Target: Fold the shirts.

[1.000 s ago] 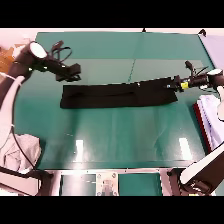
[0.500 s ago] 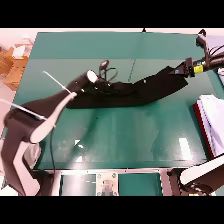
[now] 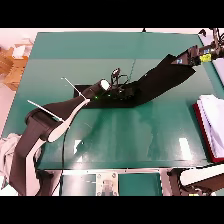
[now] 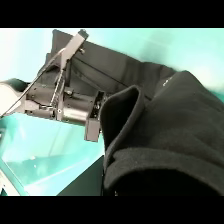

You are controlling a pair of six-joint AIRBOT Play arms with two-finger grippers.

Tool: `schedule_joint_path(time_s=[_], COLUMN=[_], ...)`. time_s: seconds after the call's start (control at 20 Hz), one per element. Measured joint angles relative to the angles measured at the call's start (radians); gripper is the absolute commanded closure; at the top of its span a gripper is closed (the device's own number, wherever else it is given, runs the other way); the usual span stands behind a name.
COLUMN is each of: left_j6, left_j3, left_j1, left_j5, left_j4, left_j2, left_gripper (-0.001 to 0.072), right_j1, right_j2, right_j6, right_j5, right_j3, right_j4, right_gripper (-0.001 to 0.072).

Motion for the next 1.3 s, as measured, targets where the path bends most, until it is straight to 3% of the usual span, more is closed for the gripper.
schedule_joint_path(time_s=[0.2, 0.35, 0.5, 0.8, 0.85, 0.95, 1.05, 1.15, 1.2, 1.3], left_j6=[0.015, 0.017, -0.020, -0.043, -0.043, -0.040, -0.034, -0.027, -0.022, -0.011], left_j3=[0.031, 0.098, 0.161, 0.199, 0.200, 0.203, 0.203, 0.204, 0.204, 0.204], left_j1=[0.076, 0.198, 0.339, 0.560, 0.589, 0.640, 0.682, 0.707, 0.716, 0.731], left_j5=[-0.165, -0.417, -0.658, -0.918, -0.949, -0.993, -1.019, -1.036, -1.039, -1.043], left_j4=[0.015, 0.095, 0.268, 0.565, 0.583, 0.610, 0.633, 0.636, 0.639, 0.646], left_j2=[0.029, 0.079, 0.153, 0.294, 0.304, 0.319, 0.325, 0.331, 0.331, 0.333], left_gripper=[0.0679, 0.0679, 0.0678, 0.0677, 0.0678, 0.0678, 0.0677, 0.0678, 0.0678, 0.0678], right_j1=[0.008, 0.044, 0.145, 0.532, 0.602, 0.744, 0.870, 0.941, 0.949, 0.912], right_j2=[0.007, 0.009, 0.009, -0.032, -0.058, -0.137, -0.232, -0.303, -0.322, -0.328], right_j6=[0.014, 0.037, 0.071, 0.117, 0.120, 0.123, 0.126, 0.153, 0.168, 0.197], right_j5=[0.001, 0.002, -0.013, -0.284, -0.346, -0.503, -0.681, -0.807, -0.842, -0.827], right_j3=[0.002, 0.002, 0.003, 0.003, 0.003, 0.003, 0.003, 0.002, 0.002, 0.003], right_j4=[0.005, 0.035, 0.062, 0.071, 0.069, 0.065, 0.063, 0.060, 0.054, 0.046], right_gripper=[0.0694, 0.0693, 0.0693, 0.0691, 0.0632, 0.0236, 0.0206, 0.0279, 0.0326, 0.0322])
